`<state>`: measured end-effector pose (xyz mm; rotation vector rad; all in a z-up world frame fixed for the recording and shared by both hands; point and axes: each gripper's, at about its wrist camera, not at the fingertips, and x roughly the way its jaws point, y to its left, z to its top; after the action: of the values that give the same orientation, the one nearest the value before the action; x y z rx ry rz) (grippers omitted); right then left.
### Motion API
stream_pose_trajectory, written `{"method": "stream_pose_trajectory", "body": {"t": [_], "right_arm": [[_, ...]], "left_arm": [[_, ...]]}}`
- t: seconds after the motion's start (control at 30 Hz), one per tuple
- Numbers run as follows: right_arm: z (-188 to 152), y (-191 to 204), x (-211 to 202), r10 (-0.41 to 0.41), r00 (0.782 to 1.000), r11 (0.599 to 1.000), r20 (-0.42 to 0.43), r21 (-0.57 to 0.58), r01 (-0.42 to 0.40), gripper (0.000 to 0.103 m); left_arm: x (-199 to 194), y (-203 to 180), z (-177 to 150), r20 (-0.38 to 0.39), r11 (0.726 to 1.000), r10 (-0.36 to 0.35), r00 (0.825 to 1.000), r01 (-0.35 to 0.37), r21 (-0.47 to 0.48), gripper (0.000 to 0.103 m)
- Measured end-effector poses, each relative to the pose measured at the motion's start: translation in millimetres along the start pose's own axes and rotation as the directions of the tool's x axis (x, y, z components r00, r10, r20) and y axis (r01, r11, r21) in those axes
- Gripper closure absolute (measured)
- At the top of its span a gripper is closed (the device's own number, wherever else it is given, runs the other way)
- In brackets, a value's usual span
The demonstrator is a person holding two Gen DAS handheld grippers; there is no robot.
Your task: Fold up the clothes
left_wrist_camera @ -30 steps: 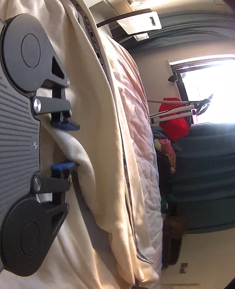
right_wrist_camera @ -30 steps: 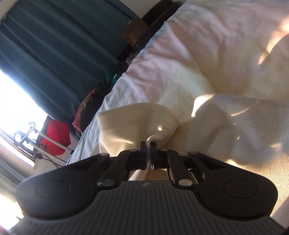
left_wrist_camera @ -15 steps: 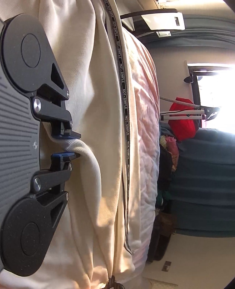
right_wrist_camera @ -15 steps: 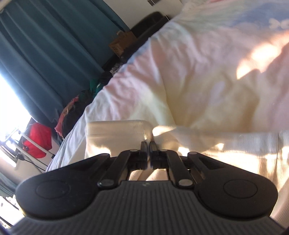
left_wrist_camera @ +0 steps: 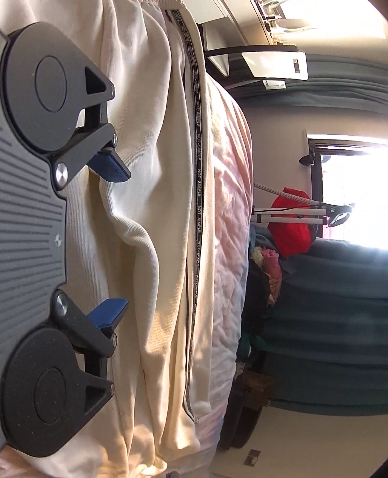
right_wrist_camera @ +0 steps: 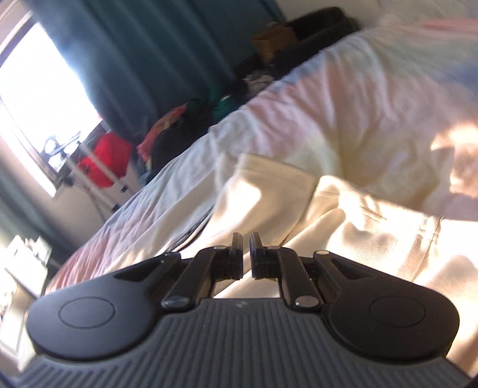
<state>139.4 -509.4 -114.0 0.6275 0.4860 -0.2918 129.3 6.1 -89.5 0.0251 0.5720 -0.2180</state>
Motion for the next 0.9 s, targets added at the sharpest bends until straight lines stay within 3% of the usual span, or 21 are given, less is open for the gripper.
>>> {"method": "stream_pose_trajectory", "body": {"t": [0.1,0.13,0.17,0.2,0.23,0.3,0.47,0.57,0.63,0.67,0.77,0.8,0.9], "right_arm": [[-6,21,-28,0.052,0.999,0.992,0.003,-0.115,-0.051,0.088],[-8,26,-39,0.089,0.996,0.988,0.014,-0.131,-0.086,0.065],[-9,30,-48,0.124,0.992,0.983,0.031,-0.137,-0.119,0.025],[-11,34,-58,0.159,0.986,0.978,0.049,-0.143,-0.151,0.008],[-11,37,-65,0.183,0.981,0.974,0.068,-0.152,-0.171,0.0],[-12,45,-76,0.21,0.973,0.966,0.097,-0.175,-0.192,0.0],[-24,65,-79,0.182,0.978,0.94,0.104,-0.31,-0.142,0.0],[-35,74,-74,0.16,0.982,0.912,0.102,-0.395,-0.108,0.0],[-38,77,-71,0.15,0.984,0.898,0.097,-0.429,-0.094,0.0],[-39,78,-70,0.144,0.985,0.893,0.095,-0.441,-0.088,0.0],[-41,80,-67,0.127,0.987,0.879,0.094,-0.472,-0.068,0.0],[-39,77,-69,0.113,0.988,0.885,0.104,-0.463,-0.052,0.0],[-30,63,-74,0.064,0.988,0.908,0.137,-0.419,-0.001,0.0]], "left_arm": [[-25,5,1,0.026,1.0,0.015,1.0,-0.014,-0.015,0.008],[-32,7,1,0.037,1.0,0.021,0.999,-0.02,-0.021,0.005],[-40,9,0,0.049,0.999,0.028,0.998,-0.027,-0.026,0.002],[-47,11,0,0.057,0.999,0.032,0.998,-0.03,-0.032,0.001],[-53,13,-1,0.06,0.999,0.03,0.998,-0.028,-0.04,0.001],[-64,18,-3,0.054,0.998,0.042,0.998,-0.039,-0.058,0.001],[-90,43,-11,0.022,0.983,0.127,0.992,-0.123,-0.139,0.0],[-109,74,-16,-0.038,0.947,0.202,0.979,-0.205,-0.248,0.0],[-126,101,-22,-0.062,0.904,0.246,0.967,-0.253,-0.344,0.0],[-136,117,-26,-0.069,0.869,0.272,0.96,-0.276,-0.41,0.0],[-164,162,-39,-0.098,0.717,0.337,0.936,-0.323,-0.618,0.0],[-173,175,-43,-0.101,0.662,0.34,0.935,-0.314,-0.68,0.001],[-193,207,-51,-0.092,0.546,0.317,0.944,-0.261,-0.796,0.001]]}}
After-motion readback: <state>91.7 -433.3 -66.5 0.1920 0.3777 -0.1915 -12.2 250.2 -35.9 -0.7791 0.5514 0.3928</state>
